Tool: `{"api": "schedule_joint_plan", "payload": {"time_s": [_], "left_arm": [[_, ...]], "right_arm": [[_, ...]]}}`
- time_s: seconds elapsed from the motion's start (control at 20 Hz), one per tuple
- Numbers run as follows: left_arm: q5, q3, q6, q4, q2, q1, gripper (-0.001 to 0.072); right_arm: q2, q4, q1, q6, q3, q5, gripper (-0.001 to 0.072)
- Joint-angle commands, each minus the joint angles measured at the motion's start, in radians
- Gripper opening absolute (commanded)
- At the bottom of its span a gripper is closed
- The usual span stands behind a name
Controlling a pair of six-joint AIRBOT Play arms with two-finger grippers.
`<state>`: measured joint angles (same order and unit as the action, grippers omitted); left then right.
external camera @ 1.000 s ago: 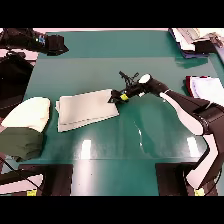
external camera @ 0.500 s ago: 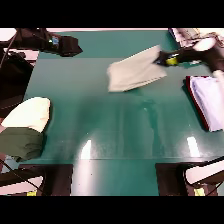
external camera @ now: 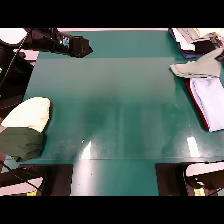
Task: Fold the shirts.
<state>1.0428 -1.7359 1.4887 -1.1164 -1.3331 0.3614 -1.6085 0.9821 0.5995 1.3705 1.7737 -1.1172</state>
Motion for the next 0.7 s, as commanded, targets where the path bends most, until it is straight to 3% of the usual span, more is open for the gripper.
{"api": "schedule_joint_plan", "payload": {"time_s": [0.0,0.2,0.45,0.65], "left_arm": [[-0.002,0.0,0.004,0.002,-0.001,0.004,0.0028],[-0.003,0.0,0.004,0.002,-0.001,0.004,0.0029],[-0.001,0.0,0.004,0.001,-0.001,0.004,0.0029],[0.01,0.0,0.003,0.001,-0.001,0.004,0.0029]], "right_arm": [[0.003,-0.092,0.069,0.001,0.01,0.035,0.0012],[0.002,-0.122,0.069,0.001,0.13,0.032,0.0012],[0.008,-0.123,0.072,0.0,0.27,-0.089,0.0011],[0.052,-0.026,0.077,-0.001,0.269,-0.172,0.0011]]}}
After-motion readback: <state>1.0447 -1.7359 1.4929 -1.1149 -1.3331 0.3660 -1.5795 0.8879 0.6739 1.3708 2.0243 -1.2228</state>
